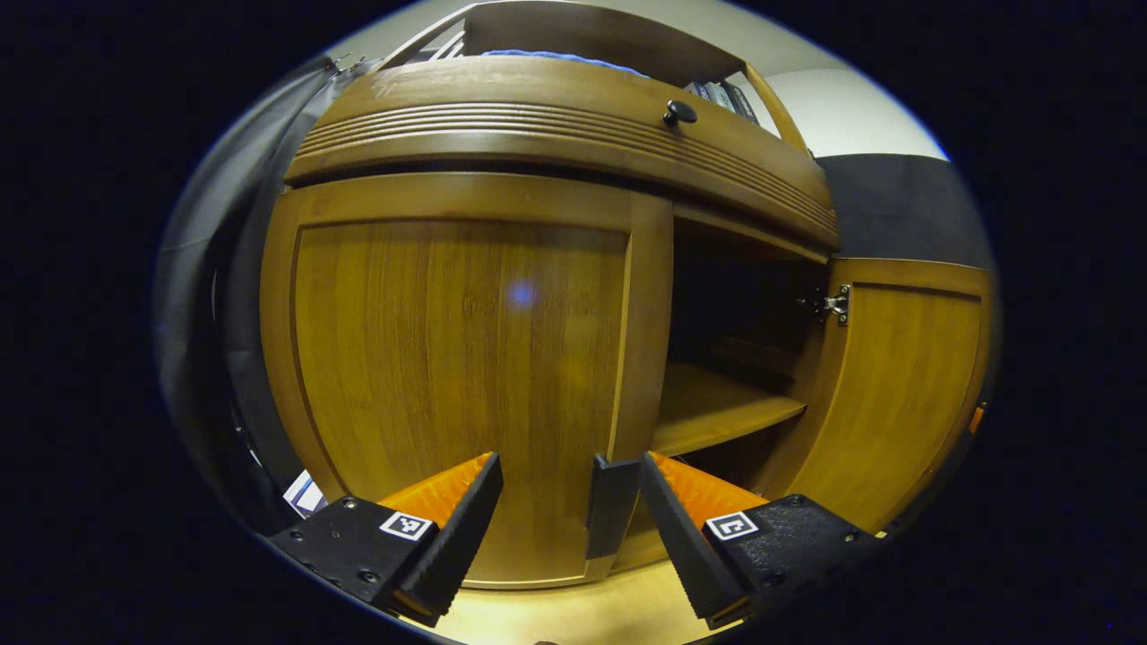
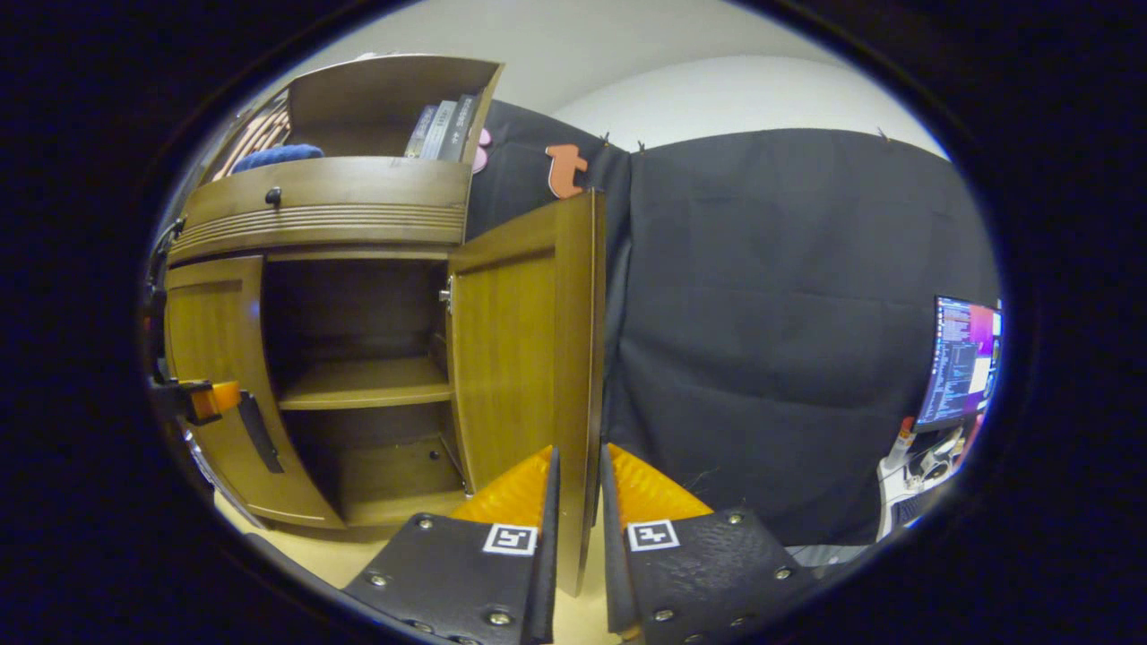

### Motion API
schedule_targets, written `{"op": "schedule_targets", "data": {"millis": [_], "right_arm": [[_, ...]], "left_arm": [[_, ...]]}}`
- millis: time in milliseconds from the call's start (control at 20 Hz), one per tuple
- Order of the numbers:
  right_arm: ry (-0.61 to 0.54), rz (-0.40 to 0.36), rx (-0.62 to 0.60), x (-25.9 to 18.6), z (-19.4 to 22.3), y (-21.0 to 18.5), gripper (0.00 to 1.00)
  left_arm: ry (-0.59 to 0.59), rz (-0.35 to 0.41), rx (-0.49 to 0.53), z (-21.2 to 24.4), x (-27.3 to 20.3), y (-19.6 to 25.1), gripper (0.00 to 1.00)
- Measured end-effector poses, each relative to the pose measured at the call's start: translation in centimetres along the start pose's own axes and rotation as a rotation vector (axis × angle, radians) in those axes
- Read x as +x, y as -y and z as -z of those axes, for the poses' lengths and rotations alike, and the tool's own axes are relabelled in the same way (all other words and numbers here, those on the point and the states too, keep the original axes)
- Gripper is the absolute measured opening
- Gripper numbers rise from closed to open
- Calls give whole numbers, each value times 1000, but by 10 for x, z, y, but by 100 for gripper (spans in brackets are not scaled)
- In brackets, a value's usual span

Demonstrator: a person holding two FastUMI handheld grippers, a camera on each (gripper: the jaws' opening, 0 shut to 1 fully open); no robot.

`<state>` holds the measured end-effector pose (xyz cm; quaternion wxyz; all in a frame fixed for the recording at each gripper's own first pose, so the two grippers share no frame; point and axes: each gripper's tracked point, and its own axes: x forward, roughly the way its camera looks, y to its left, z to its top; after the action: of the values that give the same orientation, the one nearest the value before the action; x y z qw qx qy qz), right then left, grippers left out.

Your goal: Open the right door of the double-door shoe cabinet with the right hand, and open the left door with the left hand.

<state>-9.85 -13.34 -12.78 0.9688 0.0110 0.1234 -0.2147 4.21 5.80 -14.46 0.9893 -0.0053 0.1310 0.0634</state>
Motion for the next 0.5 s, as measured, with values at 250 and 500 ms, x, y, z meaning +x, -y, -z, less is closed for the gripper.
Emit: {"op": "schedule_targets", "data": {"millis": [250,500], "right_arm": [[-22,38,28,-10,9,14,23],[-57,61,43,-17,25,21,23]], "left_arm": [[9,18,17,5,9,7,97],[-8,26,32,13,18,8,95]]}}
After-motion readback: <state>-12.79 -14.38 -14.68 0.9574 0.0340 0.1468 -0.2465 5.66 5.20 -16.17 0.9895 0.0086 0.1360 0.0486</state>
